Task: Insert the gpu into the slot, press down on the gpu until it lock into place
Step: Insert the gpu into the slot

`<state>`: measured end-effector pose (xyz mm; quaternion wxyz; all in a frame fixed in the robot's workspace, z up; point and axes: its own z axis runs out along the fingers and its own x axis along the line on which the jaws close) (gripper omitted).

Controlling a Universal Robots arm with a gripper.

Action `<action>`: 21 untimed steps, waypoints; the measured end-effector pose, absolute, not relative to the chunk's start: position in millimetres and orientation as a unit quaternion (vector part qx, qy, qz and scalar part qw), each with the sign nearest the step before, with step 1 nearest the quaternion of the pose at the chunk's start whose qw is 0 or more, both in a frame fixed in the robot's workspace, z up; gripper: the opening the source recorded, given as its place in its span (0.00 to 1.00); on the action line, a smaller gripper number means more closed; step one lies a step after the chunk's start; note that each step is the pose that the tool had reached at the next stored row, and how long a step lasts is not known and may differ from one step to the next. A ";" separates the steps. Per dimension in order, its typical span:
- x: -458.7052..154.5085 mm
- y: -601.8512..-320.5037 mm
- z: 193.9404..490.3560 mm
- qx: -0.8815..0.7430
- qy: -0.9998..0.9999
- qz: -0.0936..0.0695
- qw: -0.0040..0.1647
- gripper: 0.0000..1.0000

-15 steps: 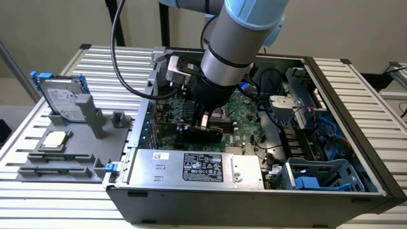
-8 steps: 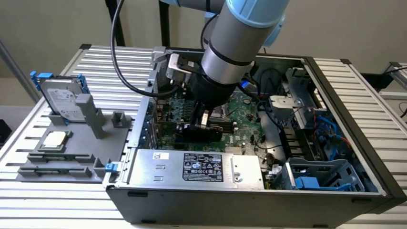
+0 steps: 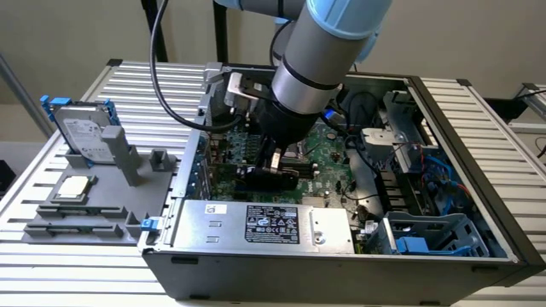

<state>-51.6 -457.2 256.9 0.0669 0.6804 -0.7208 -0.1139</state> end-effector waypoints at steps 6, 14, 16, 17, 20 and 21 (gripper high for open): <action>-49.4 -457.3 254.5 0.681 -0.719 -0.119 0.071 0.26; -46.6 -457.3 251.0 0.680 -0.718 -0.127 0.079 0.26; -45.9 -457.3 250.8 0.680 -0.717 -0.128 0.079 0.26; -45.6 -457.3 250.8 0.680 -0.717 -0.128 0.079 0.26; -45.0 -457.1 254.1 0.680 -0.717 -0.130 0.079 0.26; -45.0 -457.1 256.7 0.680 -0.717 -0.130 0.080 0.26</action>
